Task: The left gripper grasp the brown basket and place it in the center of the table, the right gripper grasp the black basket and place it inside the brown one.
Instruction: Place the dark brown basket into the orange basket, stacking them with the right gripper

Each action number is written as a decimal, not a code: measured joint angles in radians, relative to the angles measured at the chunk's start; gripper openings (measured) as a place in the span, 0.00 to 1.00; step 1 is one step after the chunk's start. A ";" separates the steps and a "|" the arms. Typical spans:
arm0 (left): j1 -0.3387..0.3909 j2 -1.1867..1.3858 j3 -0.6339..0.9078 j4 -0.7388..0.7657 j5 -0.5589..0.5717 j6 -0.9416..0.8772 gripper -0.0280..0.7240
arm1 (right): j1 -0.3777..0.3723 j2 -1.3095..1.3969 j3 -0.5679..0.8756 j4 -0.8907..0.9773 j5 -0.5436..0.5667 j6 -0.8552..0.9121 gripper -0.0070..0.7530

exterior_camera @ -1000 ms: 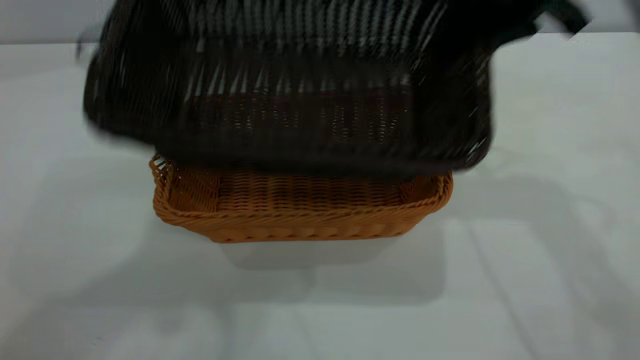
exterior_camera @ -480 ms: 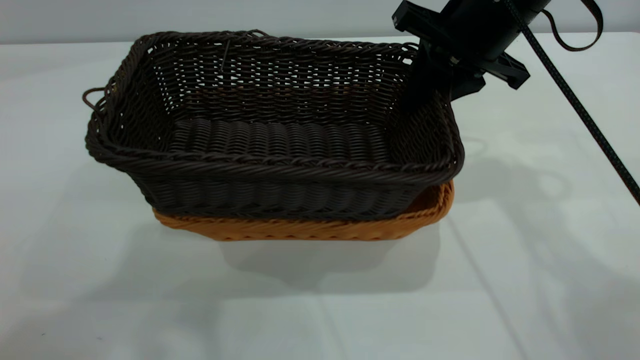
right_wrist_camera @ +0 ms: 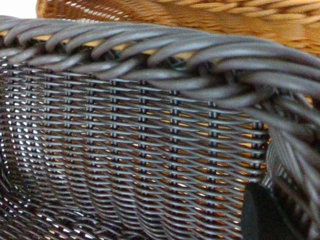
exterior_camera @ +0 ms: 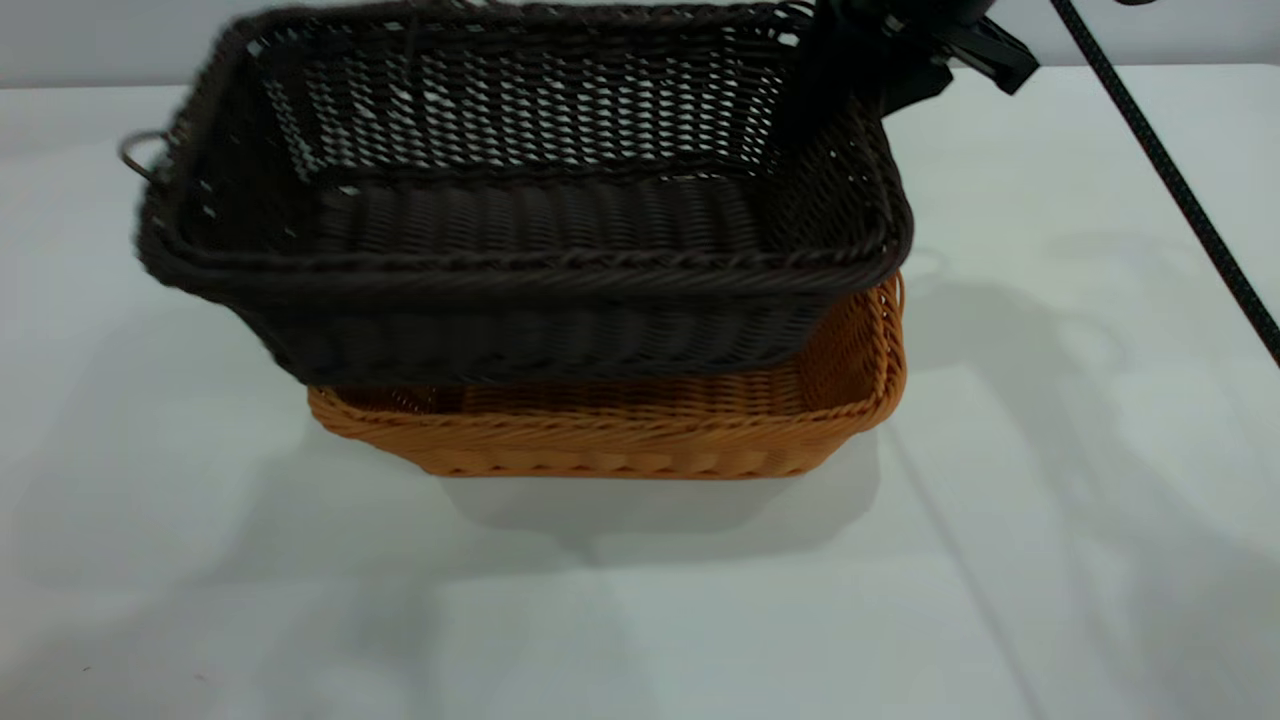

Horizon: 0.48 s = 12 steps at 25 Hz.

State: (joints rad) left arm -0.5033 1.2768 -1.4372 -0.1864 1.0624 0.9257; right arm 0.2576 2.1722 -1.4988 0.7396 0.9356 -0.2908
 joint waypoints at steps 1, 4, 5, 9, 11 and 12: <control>0.000 0.000 0.000 0.000 0.000 0.000 0.65 | -0.001 0.000 0.000 -0.023 -0.005 0.023 0.14; 0.000 0.000 0.000 0.001 0.000 0.000 0.65 | -0.014 0.001 0.000 -0.085 -0.026 0.101 0.14; 0.000 0.000 0.000 0.001 0.000 0.000 0.65 | -0.021 0.001 0.000 -0.102 -0.031 0.129 0.14; 0.000 0.000 0.000 0.002 0.000 0.000 0.65 | -0.038 0.001 0.000 -0.141 -0.042 0.200 0.14; 0.000 0.000 0.000 0.002 0.000 -0.001 0.65 | -0.038 0.005 0.000 -0.142 -0.042 0.209 0.14; 0.000 0.000 0.000 0.002 0.000 -0.002 0.65 | -0.037 0.009 -0.001 -0.140 -0.043 0.210 0.14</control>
State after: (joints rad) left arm -0.5033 1.2768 -1.4372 -0.1844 1.0624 0.9235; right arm 0.2203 2.1815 -1.4996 0.5997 0.8929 -0.0808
